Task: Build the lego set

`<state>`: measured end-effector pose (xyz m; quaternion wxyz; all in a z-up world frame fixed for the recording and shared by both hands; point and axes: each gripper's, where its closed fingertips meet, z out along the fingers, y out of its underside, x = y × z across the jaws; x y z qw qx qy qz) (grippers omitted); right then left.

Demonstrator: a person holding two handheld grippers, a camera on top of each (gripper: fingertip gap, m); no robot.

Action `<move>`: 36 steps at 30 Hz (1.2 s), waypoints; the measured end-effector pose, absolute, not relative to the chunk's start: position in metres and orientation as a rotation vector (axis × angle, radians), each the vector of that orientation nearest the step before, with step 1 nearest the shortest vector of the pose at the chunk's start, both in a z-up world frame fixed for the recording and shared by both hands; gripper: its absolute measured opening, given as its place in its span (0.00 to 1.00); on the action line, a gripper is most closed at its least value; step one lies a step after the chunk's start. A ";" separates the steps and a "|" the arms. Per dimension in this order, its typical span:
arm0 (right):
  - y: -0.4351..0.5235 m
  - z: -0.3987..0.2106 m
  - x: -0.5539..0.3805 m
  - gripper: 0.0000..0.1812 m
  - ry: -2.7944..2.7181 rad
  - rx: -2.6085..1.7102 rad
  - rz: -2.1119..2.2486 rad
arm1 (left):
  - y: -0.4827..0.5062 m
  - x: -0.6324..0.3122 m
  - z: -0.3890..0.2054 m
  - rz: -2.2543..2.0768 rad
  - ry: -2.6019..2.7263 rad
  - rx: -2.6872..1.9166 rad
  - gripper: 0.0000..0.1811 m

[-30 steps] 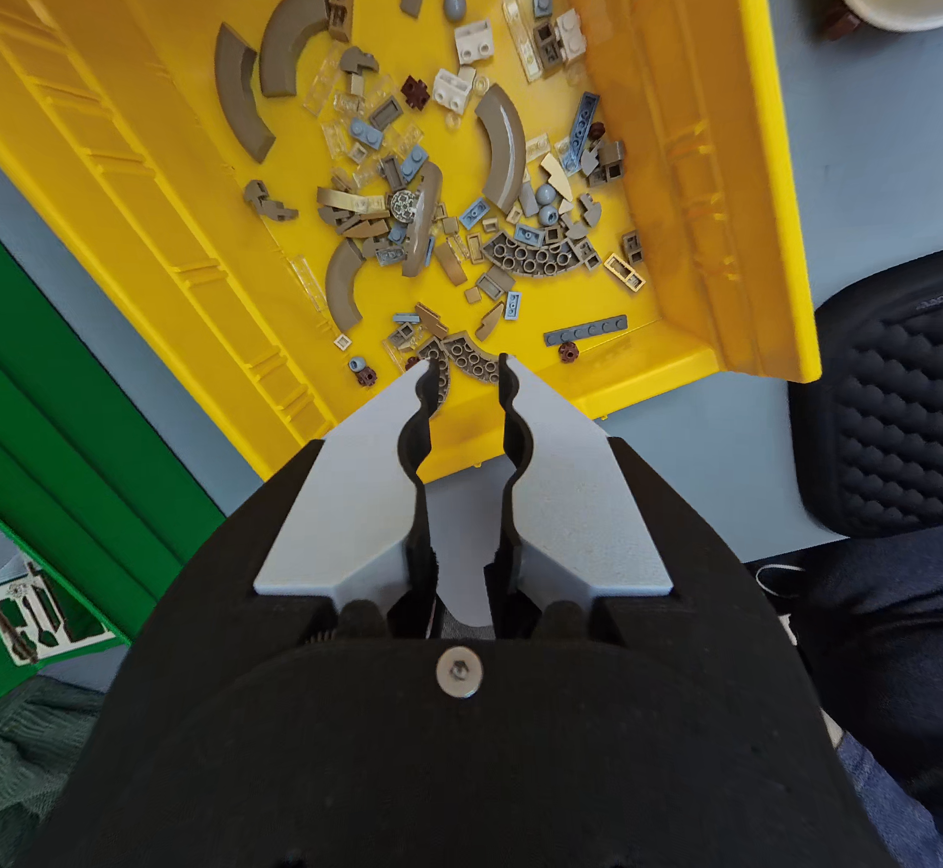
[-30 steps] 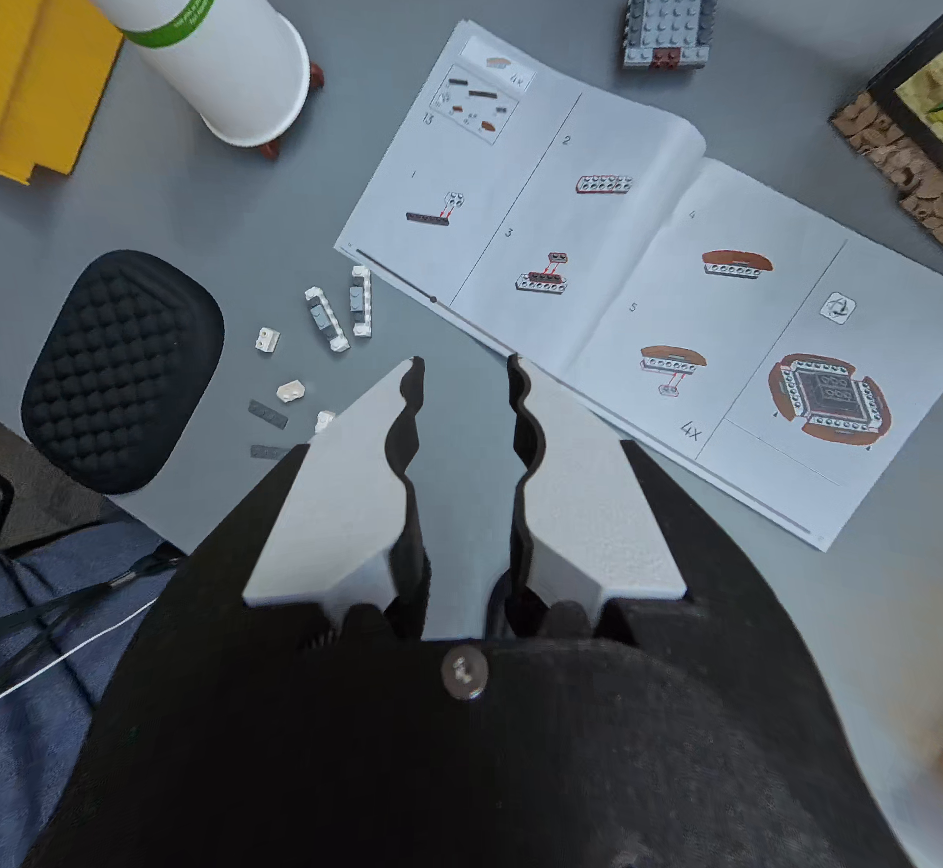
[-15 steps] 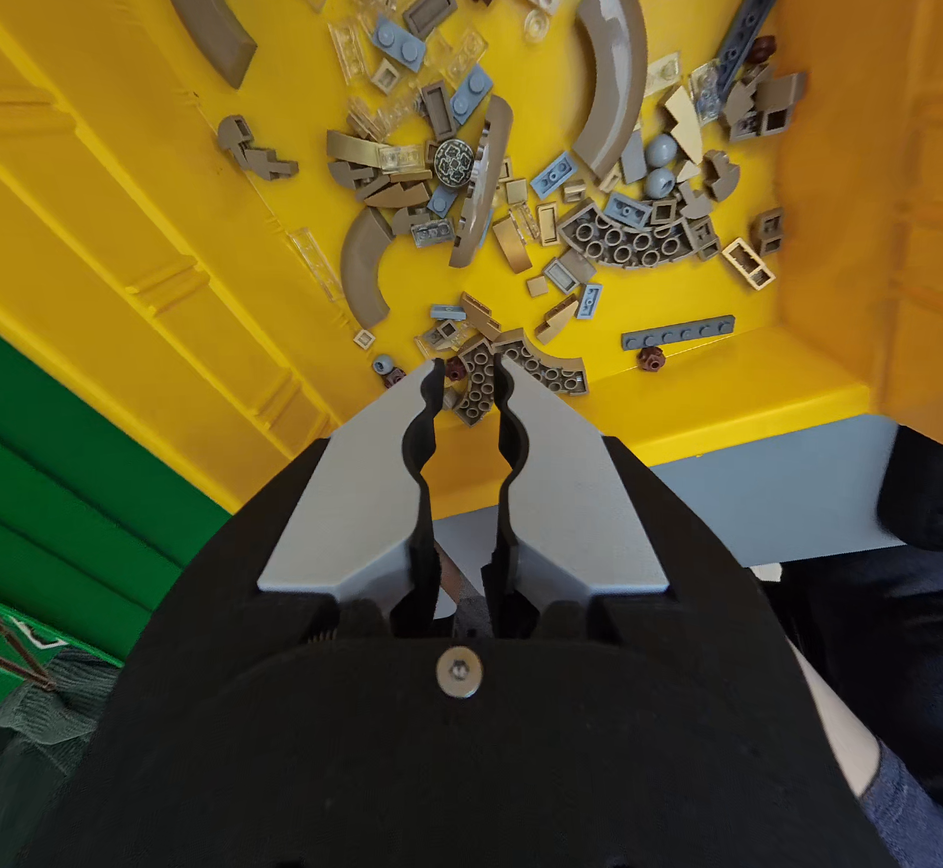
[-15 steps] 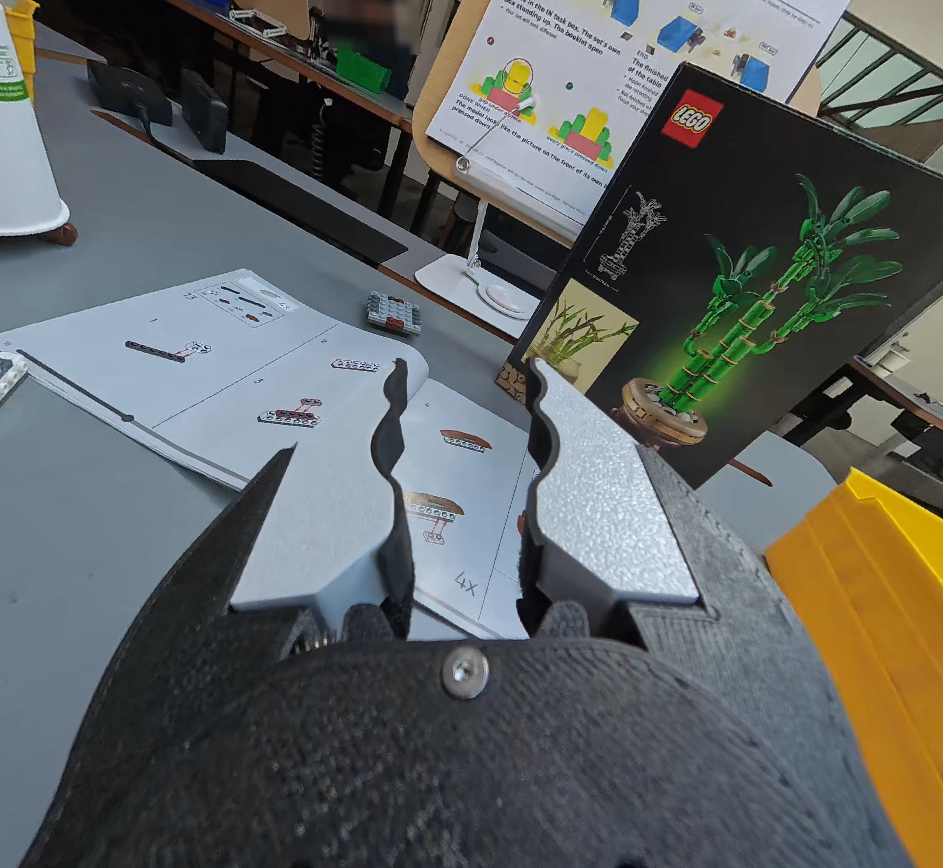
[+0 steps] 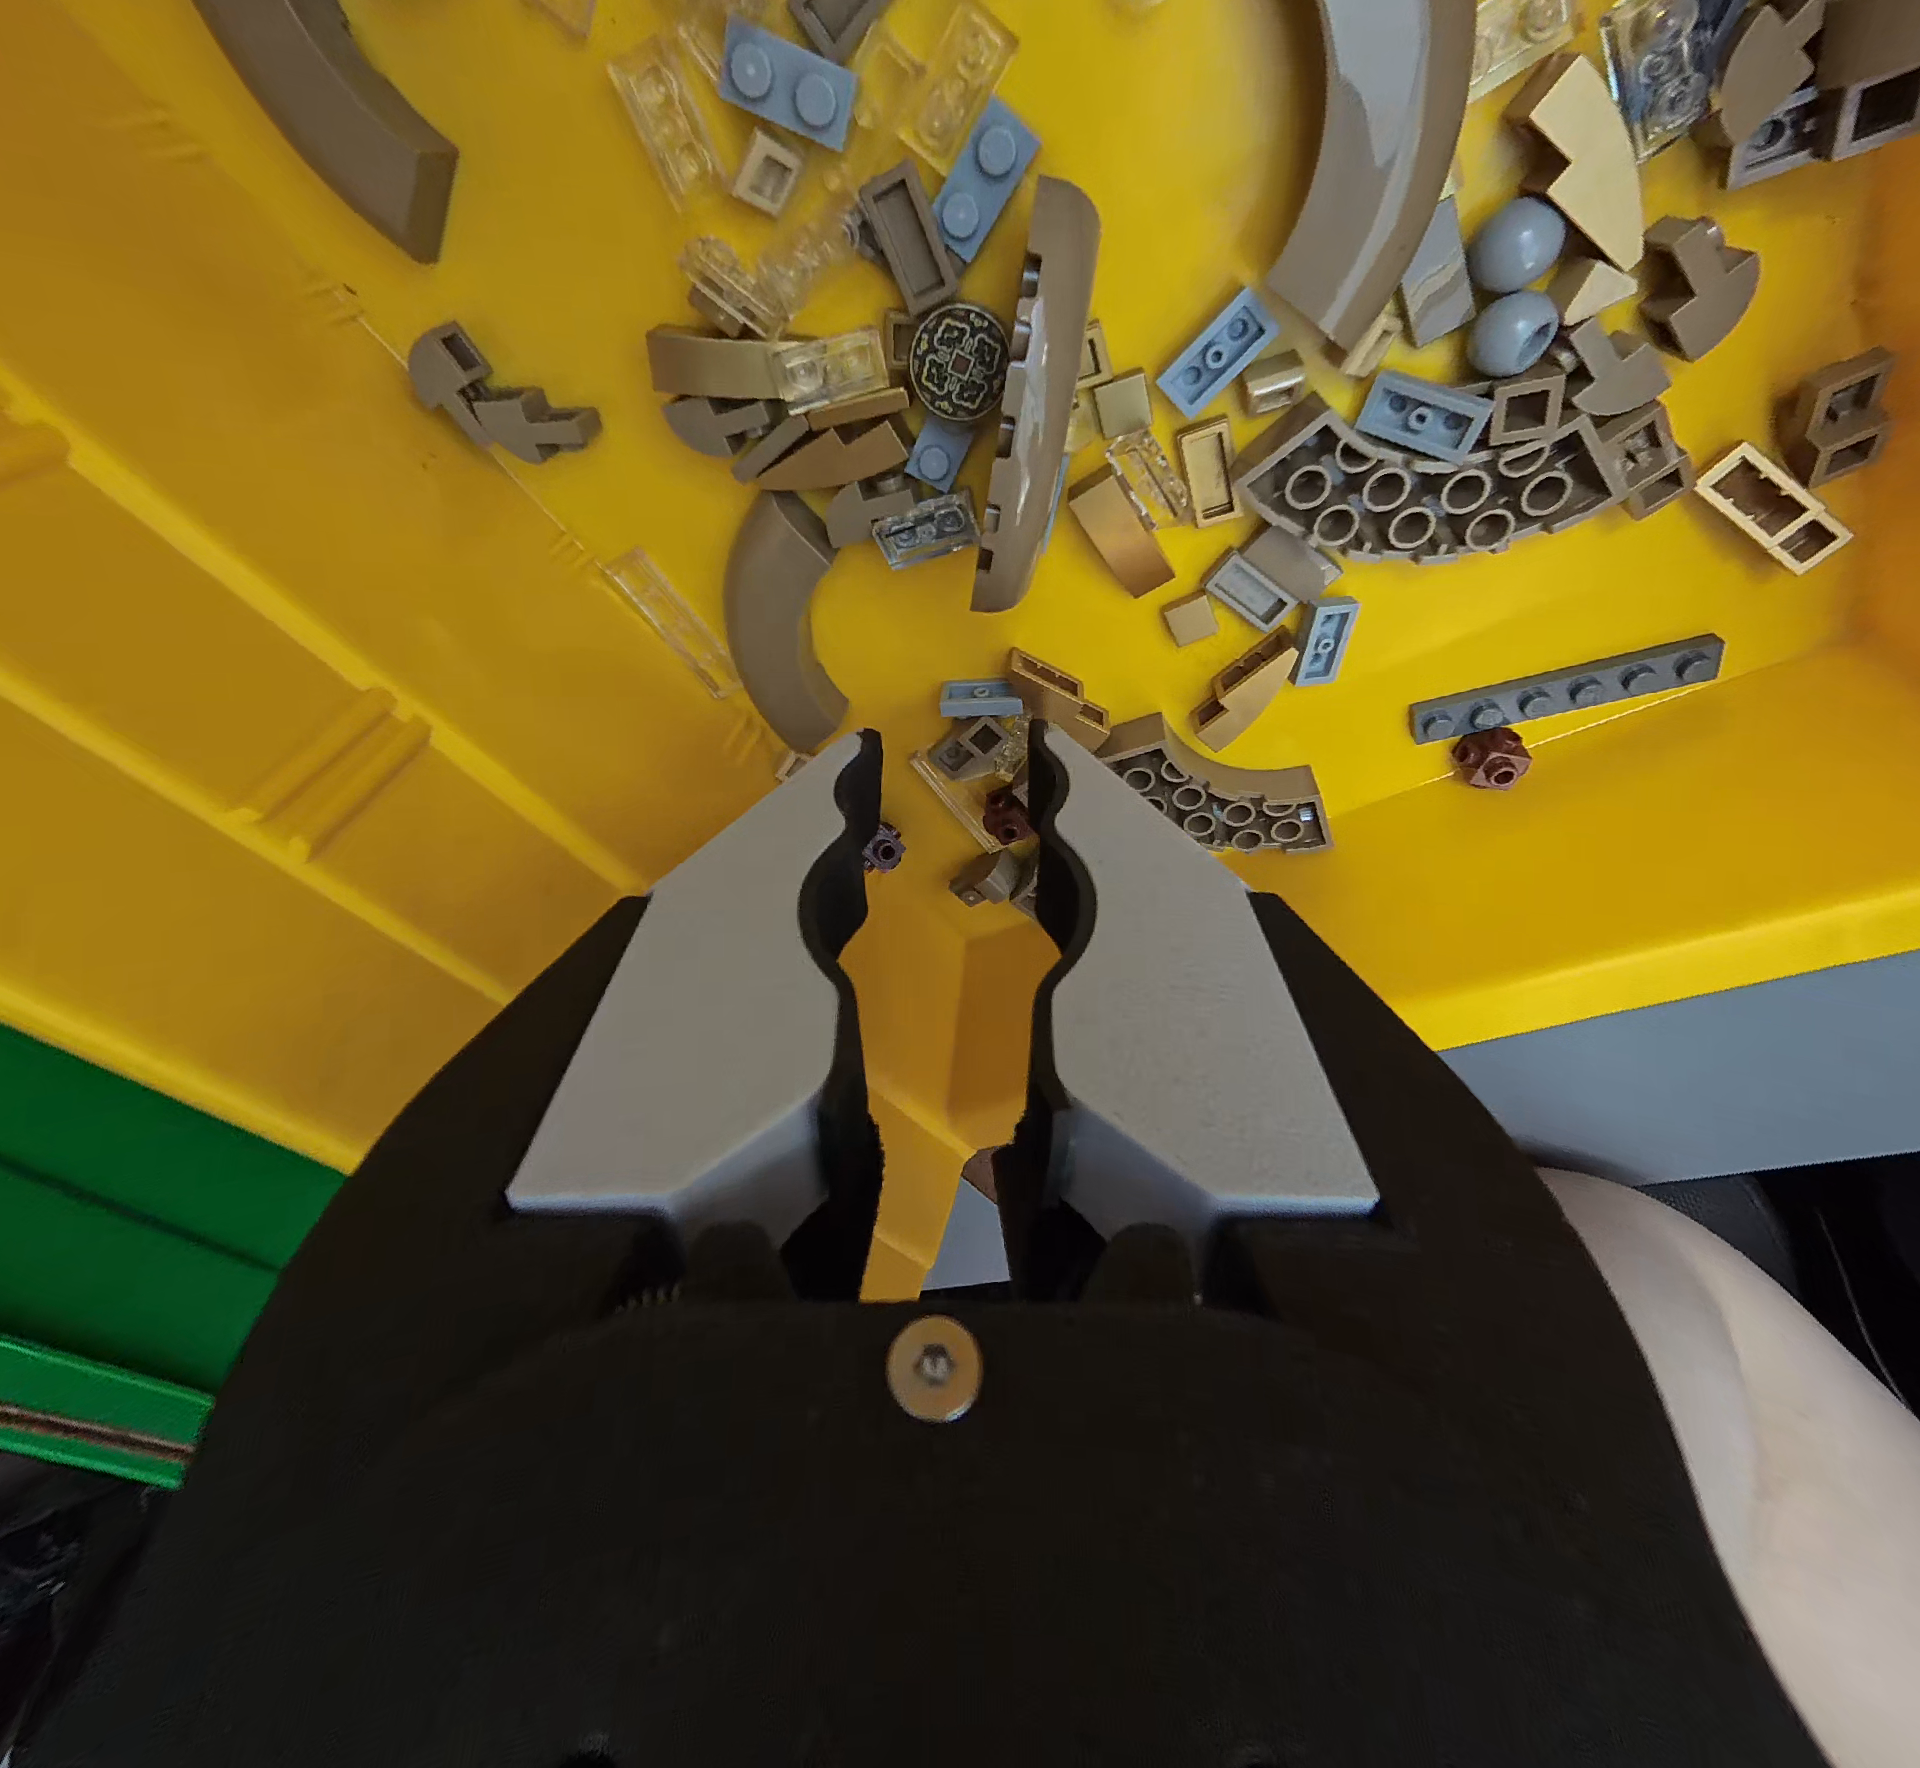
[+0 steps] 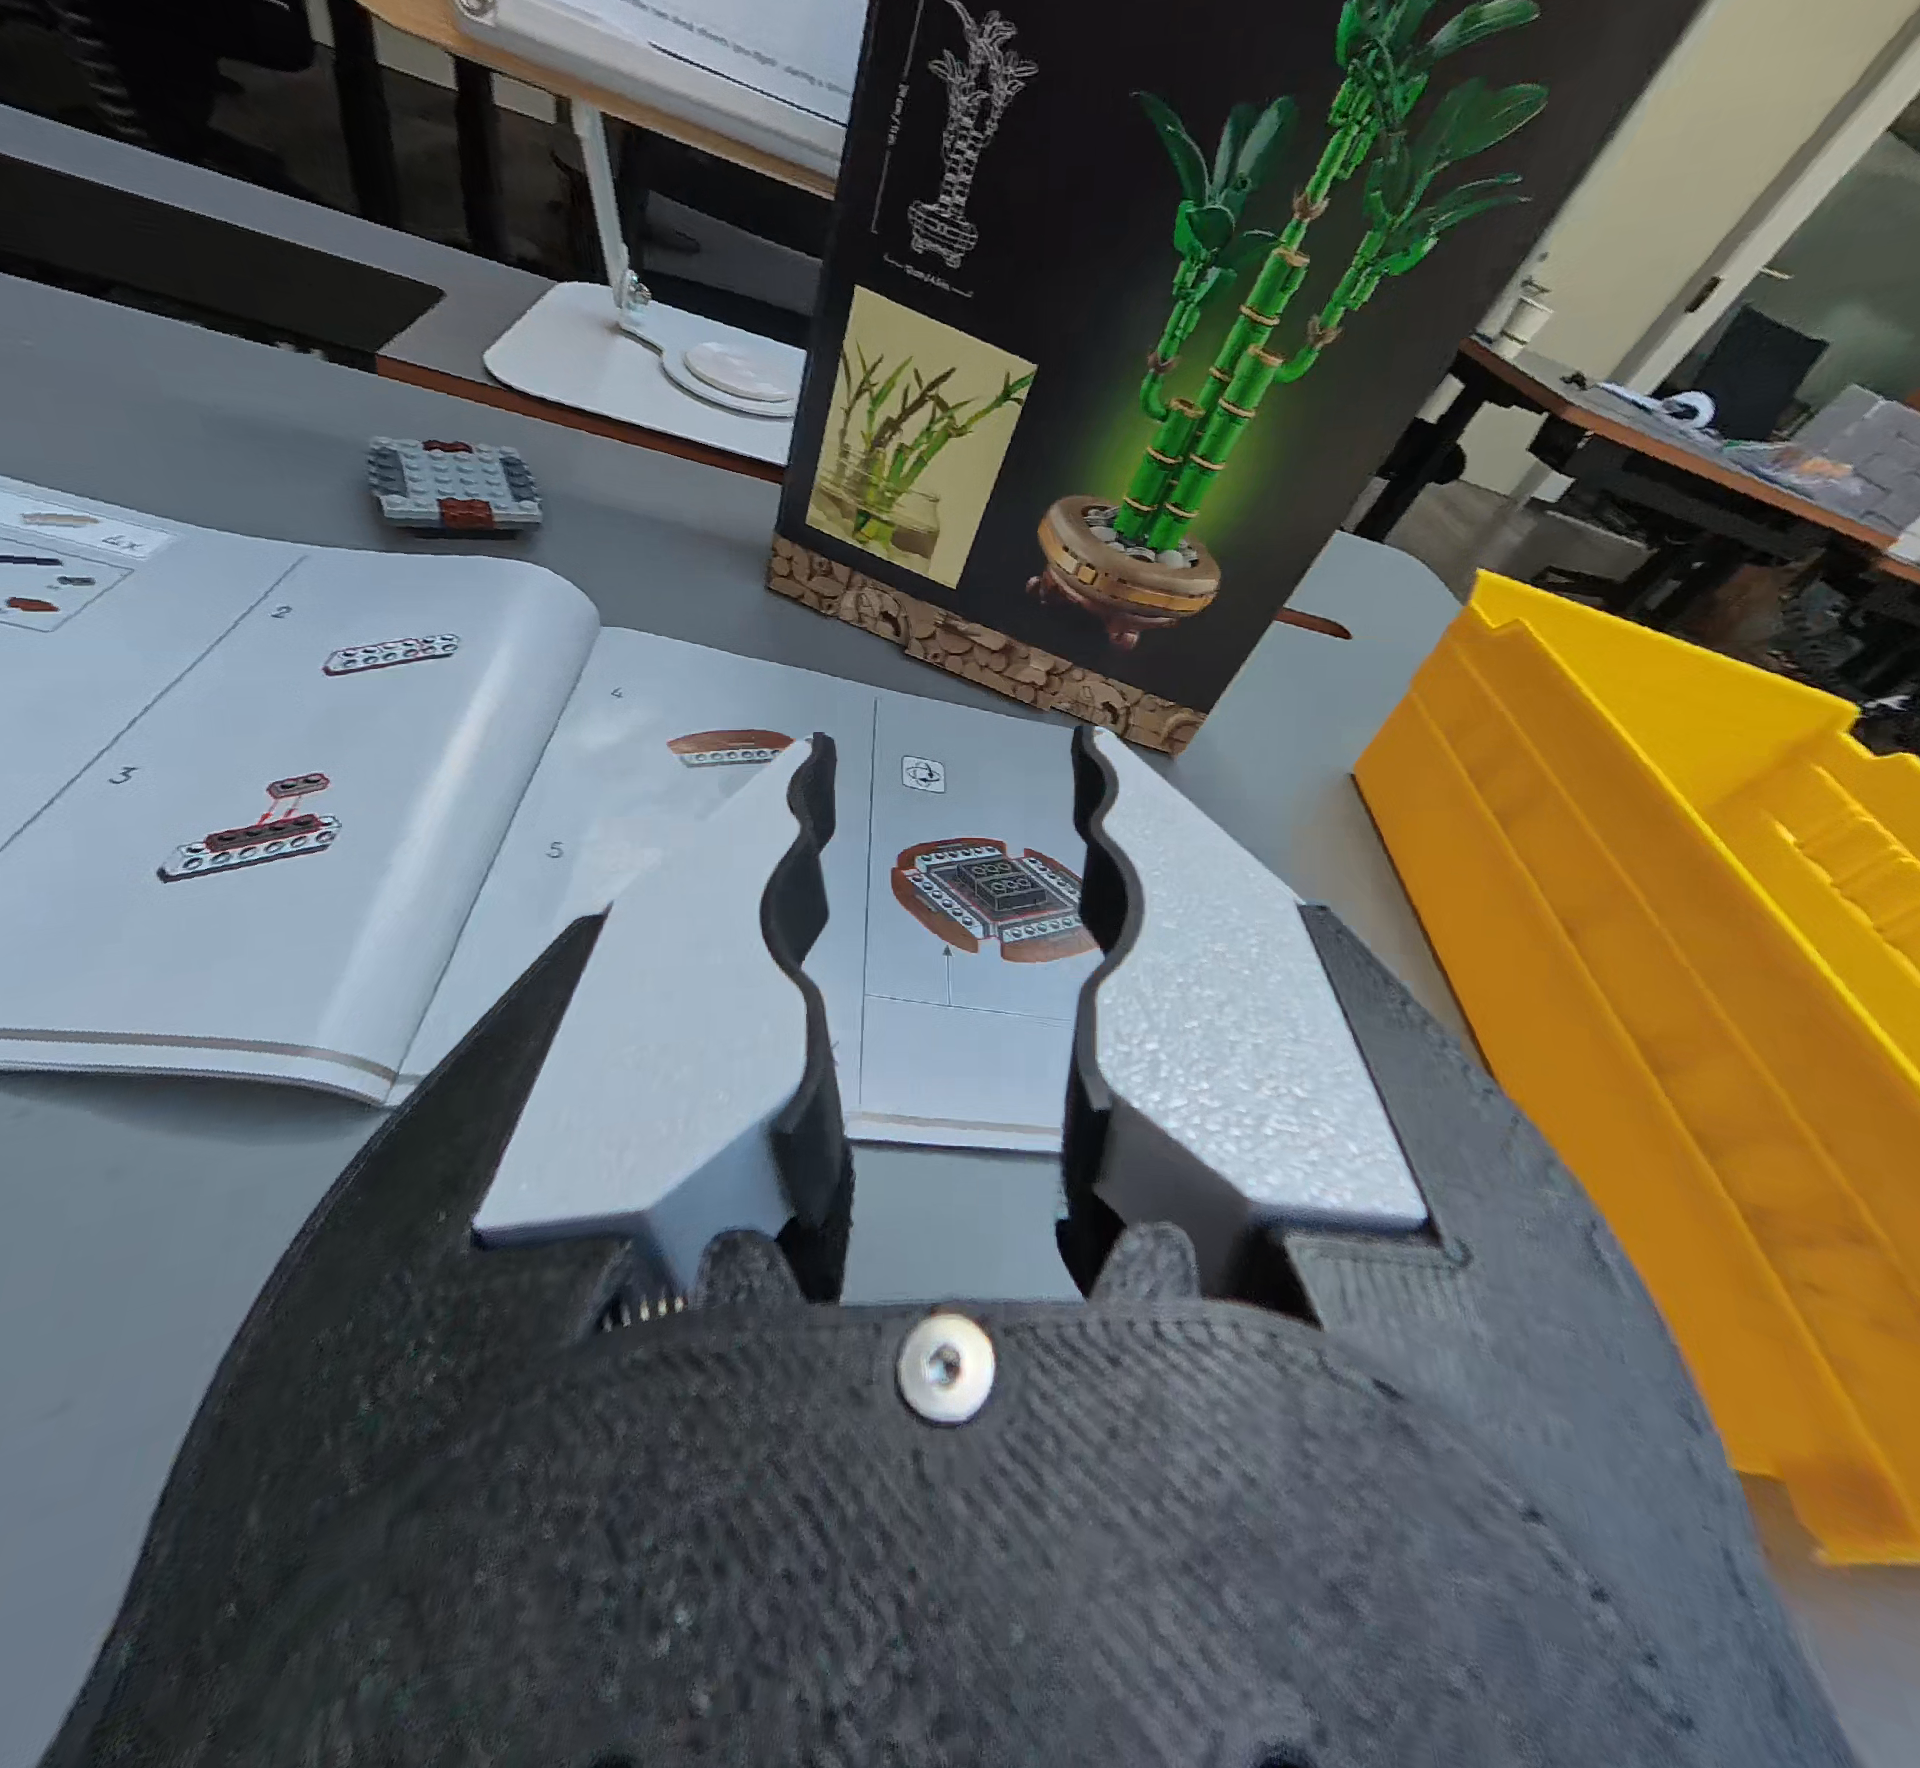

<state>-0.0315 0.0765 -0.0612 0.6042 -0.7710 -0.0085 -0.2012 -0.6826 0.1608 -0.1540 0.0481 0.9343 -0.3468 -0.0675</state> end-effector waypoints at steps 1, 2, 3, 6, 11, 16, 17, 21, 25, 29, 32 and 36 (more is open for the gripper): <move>0.076 -0.065 -0.030 0.26 -0.008 -1.806 -0.507 | 0.161 -0.683 -0.154 -0.209 -1.053 2.848 0.14; 0.077 -0.072 -0.031 0.27 0.006 -1.834 -0.515 | 0.161 -0.683 -0.155 -0.209 -1.051 2.843 0.14; 0.078 -0.080 -0.032 0.27 0.016 -1.867 -0.503 | 0.160 -0.682 -0.157 -0.203 -1.056 2.837 0.14; 0.080 -0.090 -0.028 0.27 0.039 -1.922 -0.510 | 0.160 -0.678 -0.157 -0.194 -1.078 2.827 0.12; 0.080 -0.090 -0.026 0.27 0.050 -1.916 -0.496 | 0.160 -0.677 -0.157 -0.211 -1.123 2.808 0.11; 0.080 -0.089 -0.029 0.27 0.033 -1.911 -0.494 | 0.159 -0.675 -0.158 -0.177 -1.143 2.806 0.08; 0.080 -0.089 -0.029 0.27 0.031 -1.908 -0.490 | 0.159 -0.675 -0.158 -0.178 -1.156 2.807 0.09; 0.079 -0.085 -0.032 0.27 0.028 -1.884 -0.456 | 0.159 -0.675 -0.158 -0.143 -1.152 2.822 0.10; 0.080 -0.084 -0.035 0.26 0.013 -1.874 -0.420 | 0.157 -0.673 -0.159 -0.089 -1.137 2.829 0.05; 0.081 -0.086 -0.038 0.26 -0.007 -1.882 -0.421 | 0.158 -0.671 -0.159 -0.060 -1.099 2.834 0.00; 0.082 -0.086 -0.040 0.26 -0.022 -1.882 -0.422 | 0.160 -0.672 -0.159 -0.068 -1.120 2.834 0.00; 0.083 -0.087 -0.043 0.26 -0.041 -1.880 -0.417 | 0.161 -0.680 -0.154 -0.117 -1.109 2.852 0.00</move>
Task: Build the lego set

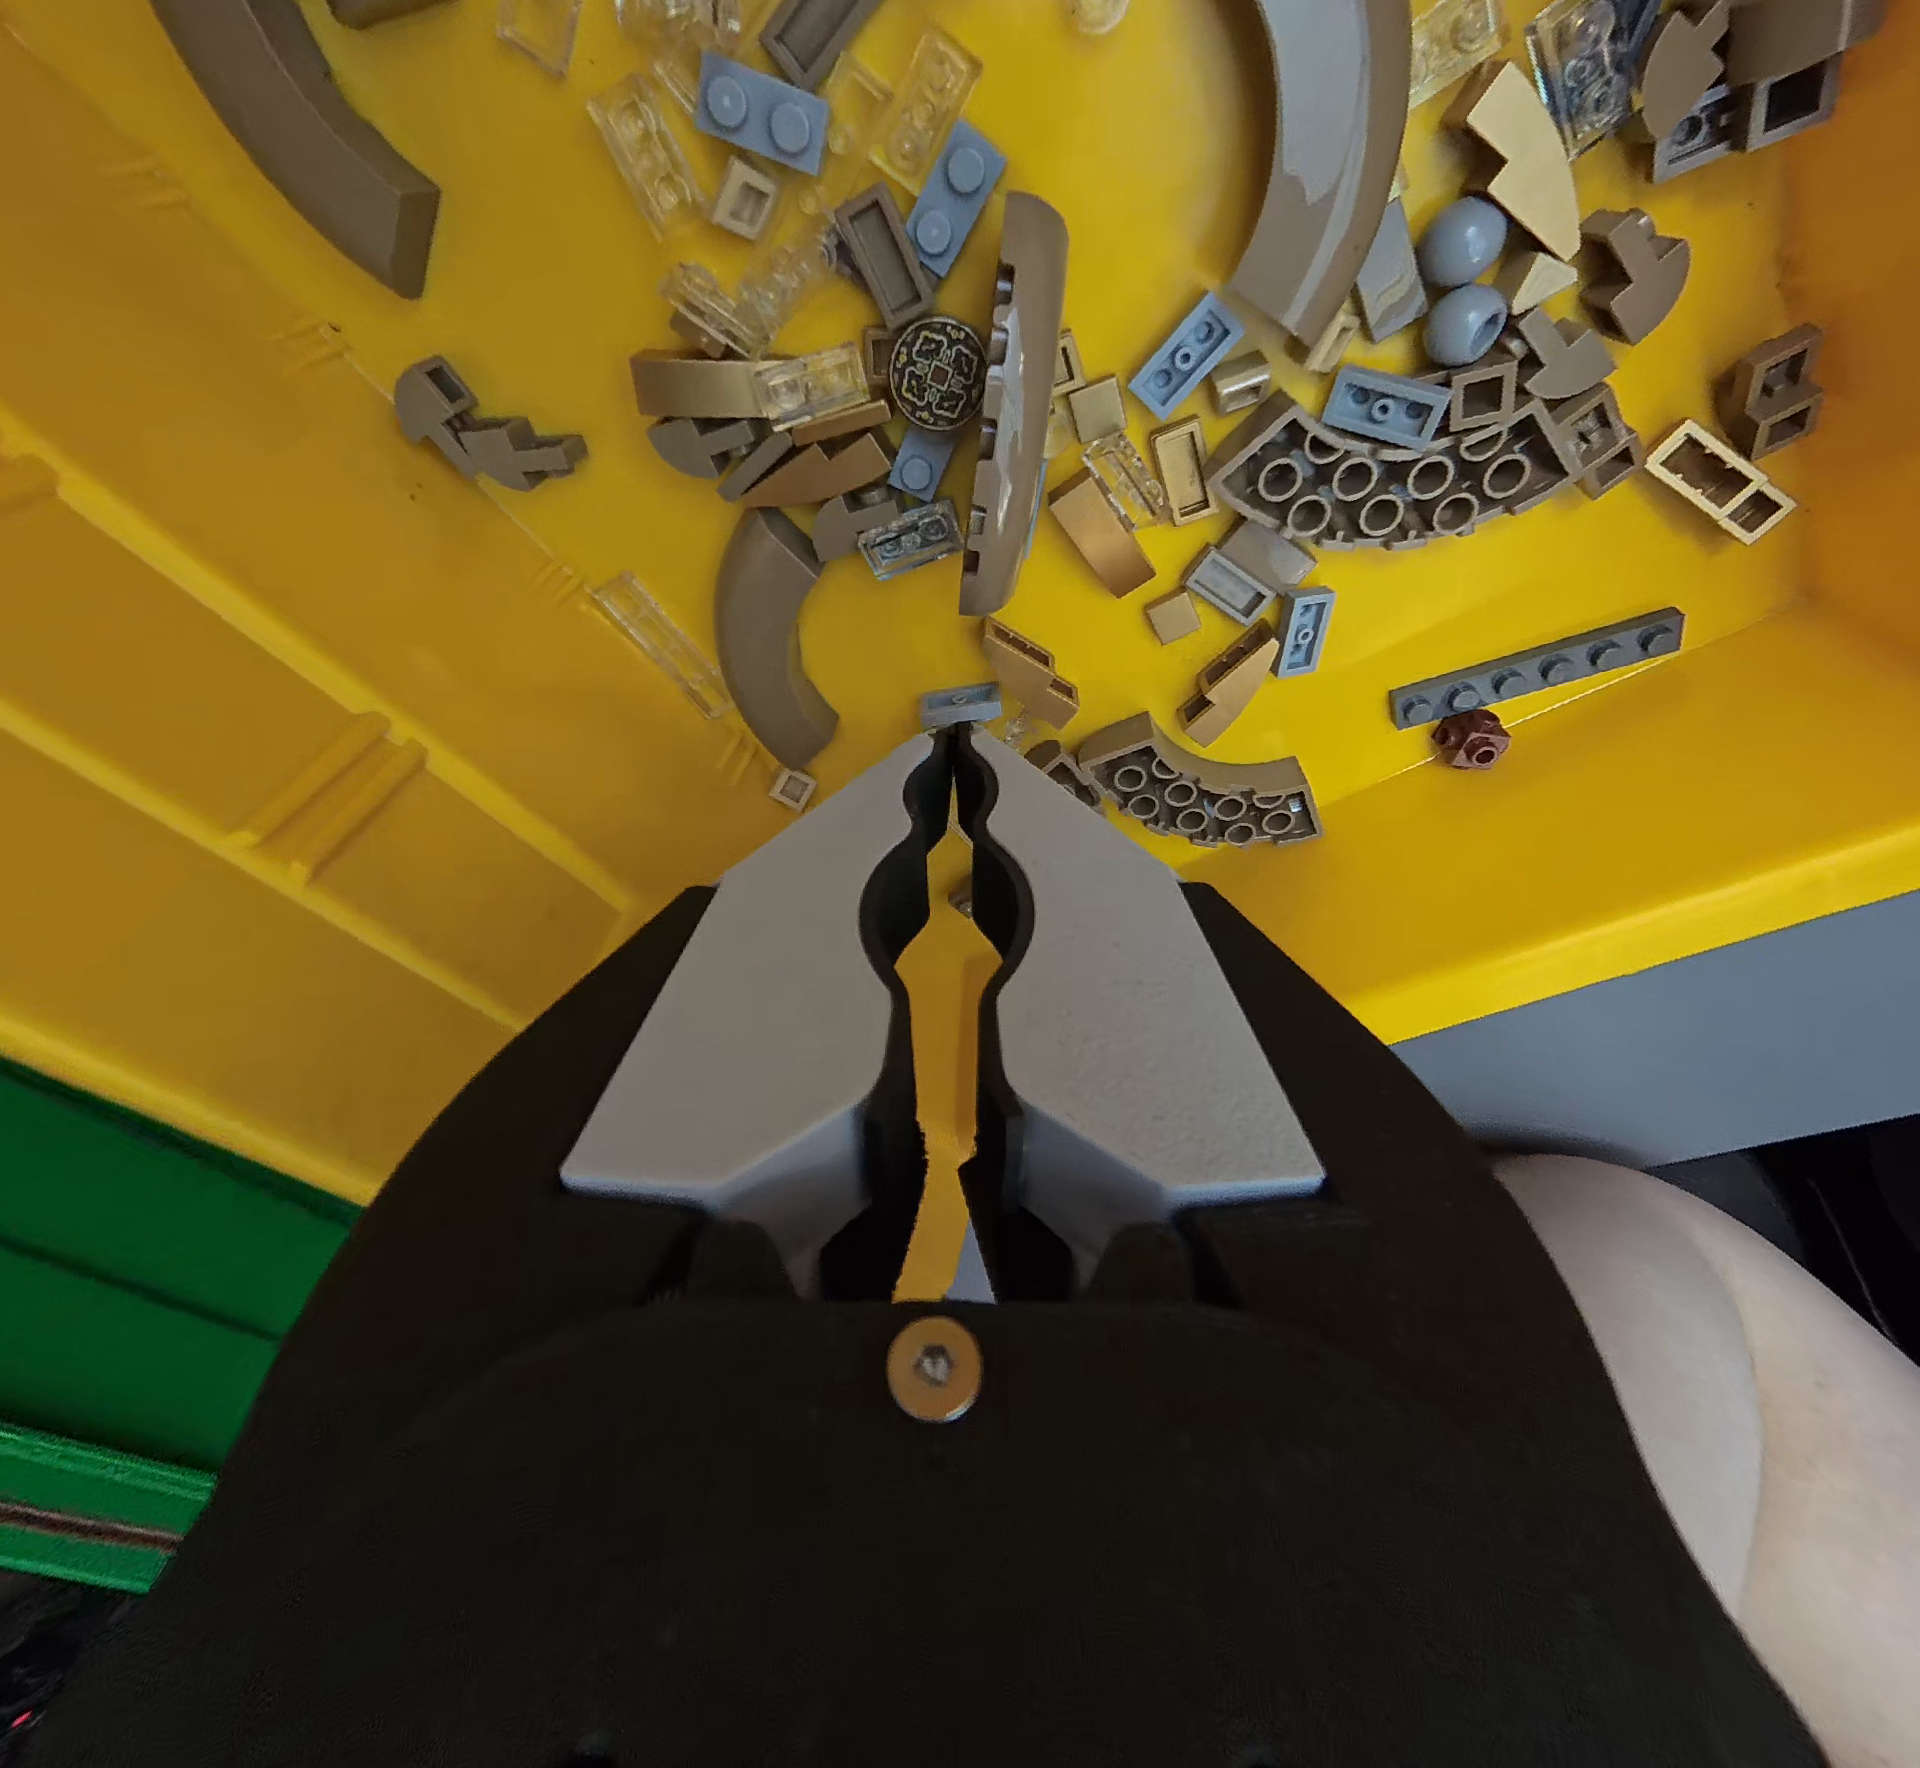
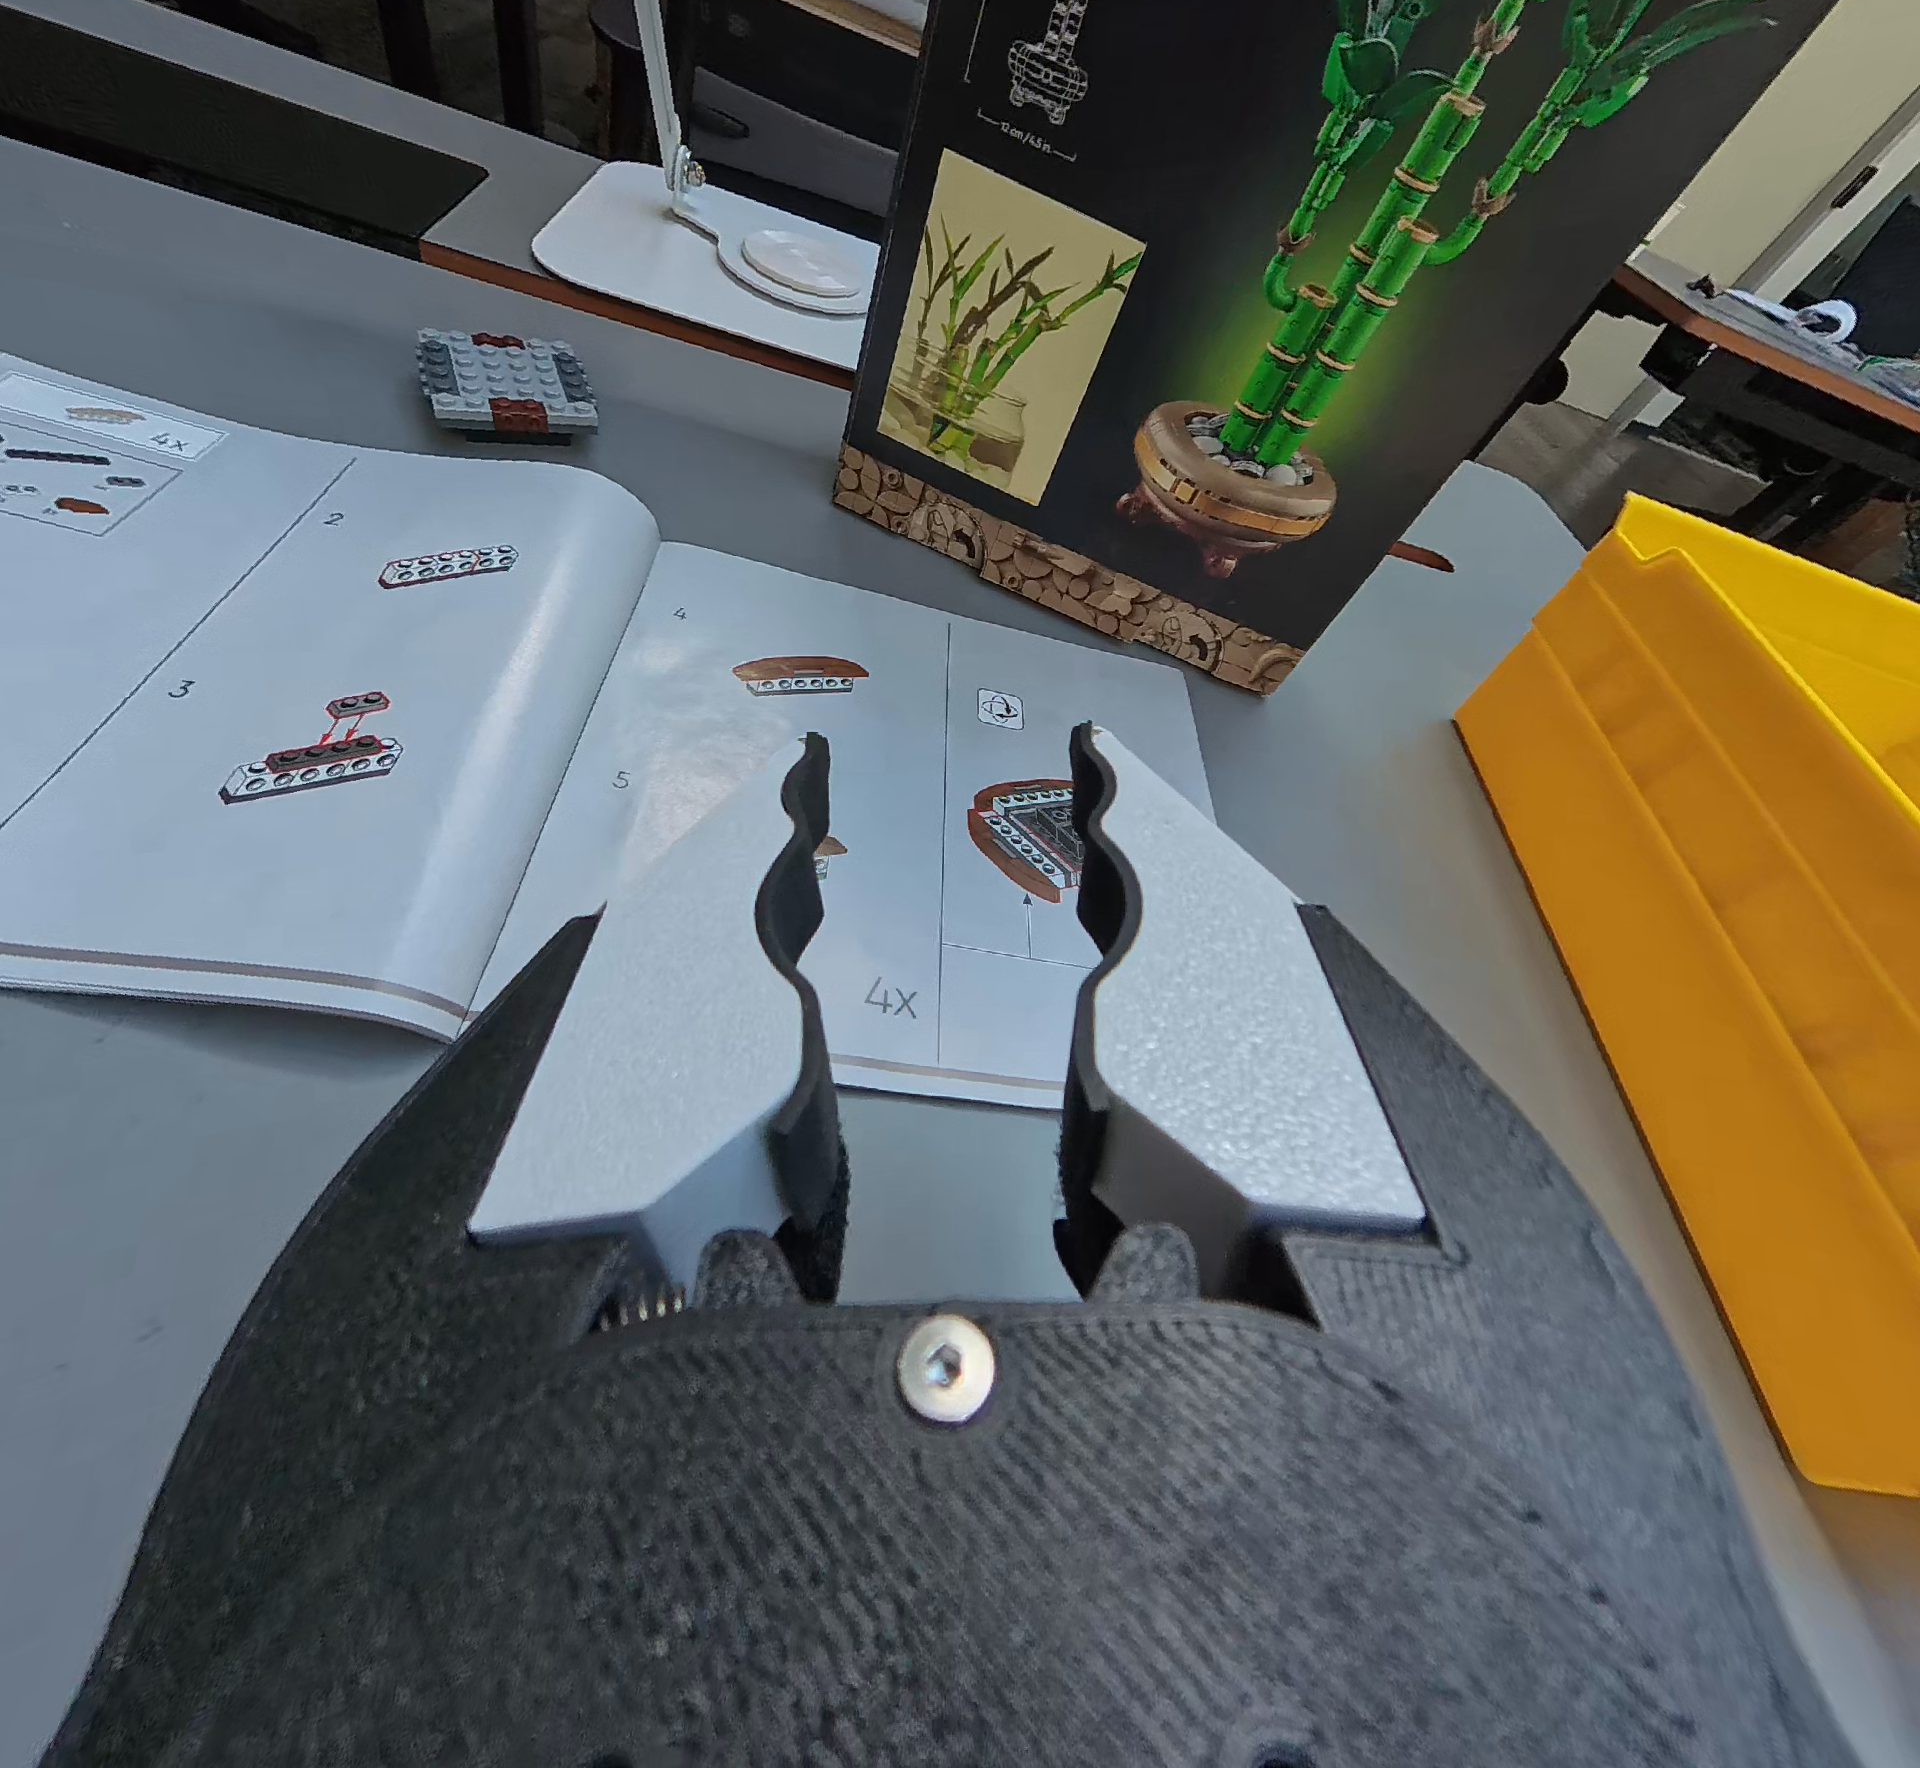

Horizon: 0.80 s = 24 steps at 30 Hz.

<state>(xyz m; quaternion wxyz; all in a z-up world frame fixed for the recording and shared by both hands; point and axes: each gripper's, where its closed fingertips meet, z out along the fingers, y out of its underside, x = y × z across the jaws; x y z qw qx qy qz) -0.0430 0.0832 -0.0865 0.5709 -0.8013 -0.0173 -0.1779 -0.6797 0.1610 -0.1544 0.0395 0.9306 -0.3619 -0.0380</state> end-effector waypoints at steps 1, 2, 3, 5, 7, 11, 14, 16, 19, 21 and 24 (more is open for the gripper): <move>0.084 -0.087 -0.044 0.26 -0.047 -1.881 -0.415 | 0.162 -0.680 -0.152 -0.113 -1.104 2.870 0.00; 0.084 -0.087 -0.045 0.26 -0.055 -1.882 -0.413 | 0.164 -0.680 -0.151 -0.111 -1.101 2.889 0.06; 0.084 -0.087 -0.045 0.26 -0.058 -1.884 -0.415 | 0.166 -0.680 -0.150 -0.107 -1.097 2.901 0.10; 0.085 -0.088 -0.046 0.26 -0.067 -1.888 -0.416 | 0.165 -0.680 -0.152 -0.096 -1.078 2.900 0.12; 0.086 -0.089 -0.047 0.26 -0.072 -1.890 -0.416 | 0.165 -0.683 -0.155 -0.115 -1.062 2.885 0.13; 0.086 -0.089 -0.047 0.26 -0.070 -1.893 -0.404 | 0.166 -0.681 -0.157 -0.112 -1.078 2.876 0.11; 0.086 -0.089 -0.047 0.26 -0.070 -1.893 -0.400 | 0.163 -0.678 -0.158 -0.084 -1.100 2.862 0.11; 0.086 -0.090 -0.048 0.25 -0.075 -1.893 -0.400 | 0.161 -0.678 -0.158 -0.085 -1.100 2.855 0.12; 0.086 -0.090 -0.049 0.25 -0.081 -1.892 -0.400 | 0.163 -0.676 -0.158 -0.065 -1.100 2.868 0.12; 0.086 -0.090 -0.049 0.25 -0.083 -1.895 -0.399 | 0.163 -0.678 -0.159 -0.078 -1.089 2.861 0.11; 0.086 -0.090 -0.050 0.25 -0.088 -1.892 -0.394 | 0.160 -0.683 -0.163 -0.096 -1.075 2.839 0.10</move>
